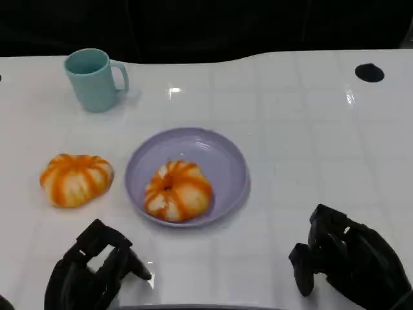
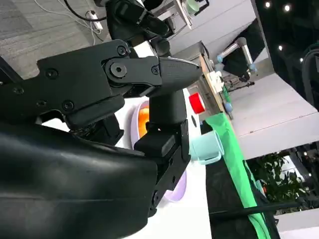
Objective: Grasp the bread from the table and place it into the plate.
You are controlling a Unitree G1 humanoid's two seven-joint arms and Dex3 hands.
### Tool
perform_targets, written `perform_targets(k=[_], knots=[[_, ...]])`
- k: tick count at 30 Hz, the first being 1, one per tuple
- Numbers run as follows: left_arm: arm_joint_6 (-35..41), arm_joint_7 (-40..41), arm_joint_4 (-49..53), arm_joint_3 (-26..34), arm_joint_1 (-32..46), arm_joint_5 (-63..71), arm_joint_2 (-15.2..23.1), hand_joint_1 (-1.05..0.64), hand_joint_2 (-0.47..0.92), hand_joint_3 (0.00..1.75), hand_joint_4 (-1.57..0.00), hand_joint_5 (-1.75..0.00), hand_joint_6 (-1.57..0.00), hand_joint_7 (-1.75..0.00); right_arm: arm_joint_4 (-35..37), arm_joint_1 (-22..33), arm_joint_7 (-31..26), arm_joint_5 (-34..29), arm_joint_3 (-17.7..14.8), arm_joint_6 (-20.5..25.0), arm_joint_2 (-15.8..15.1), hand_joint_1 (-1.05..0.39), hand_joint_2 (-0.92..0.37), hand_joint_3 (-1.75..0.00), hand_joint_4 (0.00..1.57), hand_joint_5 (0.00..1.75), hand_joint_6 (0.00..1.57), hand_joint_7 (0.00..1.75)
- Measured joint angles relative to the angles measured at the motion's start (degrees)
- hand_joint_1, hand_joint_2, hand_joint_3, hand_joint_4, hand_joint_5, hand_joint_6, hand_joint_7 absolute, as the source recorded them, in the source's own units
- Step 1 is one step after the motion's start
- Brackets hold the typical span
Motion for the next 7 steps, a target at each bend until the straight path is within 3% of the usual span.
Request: perform_targets(k=[7], knots=[[0.00, -0.01, 0.43, 0.25, -0.09, 0.00, 0.15, -0.52, 0.92, 0.26, -0.60, -1.75, -0.50, -1.51, 1.80, -0.43, 0.28, 0.00, -0.25, -0.15, 0.38, -0.51, -0.92, -0.41, 0.92, 1.75, 0.71, 1.75]])
